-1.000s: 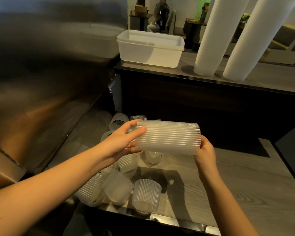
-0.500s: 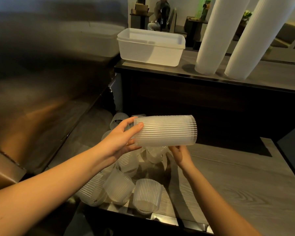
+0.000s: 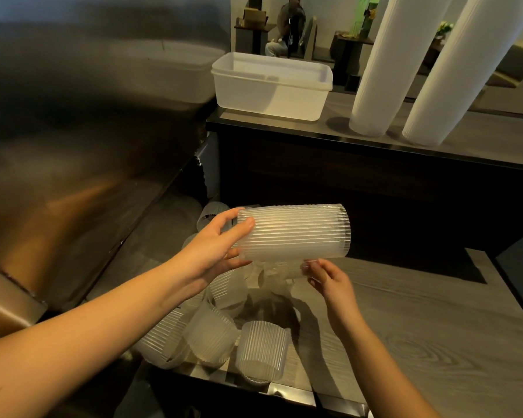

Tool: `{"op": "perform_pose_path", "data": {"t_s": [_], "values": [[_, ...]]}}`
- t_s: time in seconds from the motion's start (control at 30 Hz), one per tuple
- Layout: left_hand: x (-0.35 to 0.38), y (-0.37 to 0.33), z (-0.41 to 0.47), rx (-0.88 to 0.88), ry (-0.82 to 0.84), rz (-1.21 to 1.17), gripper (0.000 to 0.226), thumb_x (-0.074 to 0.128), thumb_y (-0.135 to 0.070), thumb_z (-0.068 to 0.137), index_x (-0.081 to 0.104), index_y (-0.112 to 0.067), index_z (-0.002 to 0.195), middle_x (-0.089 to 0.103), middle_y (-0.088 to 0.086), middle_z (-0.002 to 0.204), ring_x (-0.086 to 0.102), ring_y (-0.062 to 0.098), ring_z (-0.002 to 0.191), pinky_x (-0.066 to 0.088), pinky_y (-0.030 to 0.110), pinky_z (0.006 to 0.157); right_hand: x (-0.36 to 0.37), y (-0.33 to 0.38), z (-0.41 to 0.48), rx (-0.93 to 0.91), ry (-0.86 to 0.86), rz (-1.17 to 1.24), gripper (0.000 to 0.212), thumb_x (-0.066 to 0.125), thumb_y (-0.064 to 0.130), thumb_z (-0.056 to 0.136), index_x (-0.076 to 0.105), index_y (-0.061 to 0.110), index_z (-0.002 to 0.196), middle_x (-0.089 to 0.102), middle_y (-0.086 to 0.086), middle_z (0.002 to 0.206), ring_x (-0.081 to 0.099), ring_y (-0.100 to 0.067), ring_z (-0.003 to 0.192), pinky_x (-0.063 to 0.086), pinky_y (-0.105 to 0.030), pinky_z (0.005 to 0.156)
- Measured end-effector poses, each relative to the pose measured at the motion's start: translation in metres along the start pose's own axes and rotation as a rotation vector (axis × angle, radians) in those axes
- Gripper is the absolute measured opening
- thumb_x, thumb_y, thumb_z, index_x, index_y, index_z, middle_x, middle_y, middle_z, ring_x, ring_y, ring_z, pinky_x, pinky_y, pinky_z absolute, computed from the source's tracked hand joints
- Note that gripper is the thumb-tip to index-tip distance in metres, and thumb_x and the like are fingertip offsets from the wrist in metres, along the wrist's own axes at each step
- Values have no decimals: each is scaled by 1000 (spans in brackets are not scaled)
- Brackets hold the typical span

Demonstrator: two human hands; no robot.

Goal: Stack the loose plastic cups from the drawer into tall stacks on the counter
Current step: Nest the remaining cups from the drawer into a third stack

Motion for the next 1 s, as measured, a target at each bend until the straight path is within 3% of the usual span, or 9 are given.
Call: {"op": "perform_pose_path", "data": {"t_s": [0.2, 0.33, 0.5, 0.6, 0.73, 0.83, 0.87, 0.93, 1.0], "values": [[0, 1, 0, 6, -2, 0, 48, 60, -26, 85, 47, -23, 131, 60, 3, 115, 68, 18, 87, 57, 24, 64, -40, 15, -11, -125, -269, 209, 15, 48, 18, 90, 62, 20, 90, 68, 7, 77, 62, -5, 80, 48, -19, 80], [0, 2, 0, 0, -3, 14, 49, 60, -27, 85, 46, -23, 132, 57, 5, 121, 67, 18, 89, 57, 24, 64, -58, 39, -14, -133, -382, 312, 25, 40, 11, 96, 61, 22, 87, 68, 13, 64, 62, 2, 71, 46, -22, 82], [-1, 3, 1, -14, 2, 19, 50, 60, -27, 86, 45, -23, 133, 54, 8, 127, 65, 22, 97, 58, 25, 66, -58, 64, -26, -168, -291, 480, 21, 40, 12, 94, 60, 17, 89, 66, 9, 65, 61, -1, 71, 50, -19, 82], [0, 3, 0, -18, 4, 12, 50, 59, -26, 86, 45, -22, 134, 57, 6, 122, 66, 21, 94, 58, 25, 64, -53, 70, -31, -208, -170, 443, 15, 46, 20, 84, 60, 17, 89, 66, 8, 65, 62, -1, 69, 52, -16, 77], [1, 2, 0, -3, 6, -1, 48, 59, -25, 85, 47, -22, 132, 59, 3, 114, 67, 18, 86, 58, 26, 64, -51, 64, -35, -226, -118, 336, 25, 54, 33, 71, 62, 17, 89, 66, 7, 70, 62, -4, 74, 51, -22, 83], [1, 1, 0, 16, 14, 33, 49, 58, -25, 85, 46, -24, 133, 57, 3, 116, 68, 10, 70, 58, 29, 72, -53, 58, -36, -272, -88, 232, 41, 67, 58, 60, 68, 26, 85, 68, 7, 76, 63, -4, 78, 51, -18, 79], [2, 1, -1, 20, 12, 44, 49, 58, -25, 85, 45, -24, 133, 57, 3, 116, 68, 10, 73, 58, 28, 72, -52, 58, -37, -284, -71, 178, 38, 65, 58, 64, 69, 27, 86, 68, 7, 80, 63, -5, 82, 51, -18, 80], [3, 2, -1, 21, 12, 59, 48, 58, -25, 86, 45, -23, 133, 57, 3, 117, 67, 11, 77, 58, 26, 69, -47, 59, -40, -296, -32, 67, 18, 53, 35, 86, 66, 25, 92, 68, 6, 86, 62, -9, 89, 48, -24, 85], [2, 2, -2, 16, 9, 63, 48, 57, -25, 87, 44, -23, 133, 56, 5, 121, 66, 6, 63, 58, 27, 72, -39, 58, -41, -285, -4, -54, 22, 44, 16, 92, 64, 22, 99, 68, 5, 95, 61, -10, 96, 46, -27, 88]]}}
Point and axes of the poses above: each hand's wrist, its own z-axis towards the middle knuckle, its own x-axis out of the palm, y = z × x, the point moved 1 cm from there along z, towards the middle knuckle
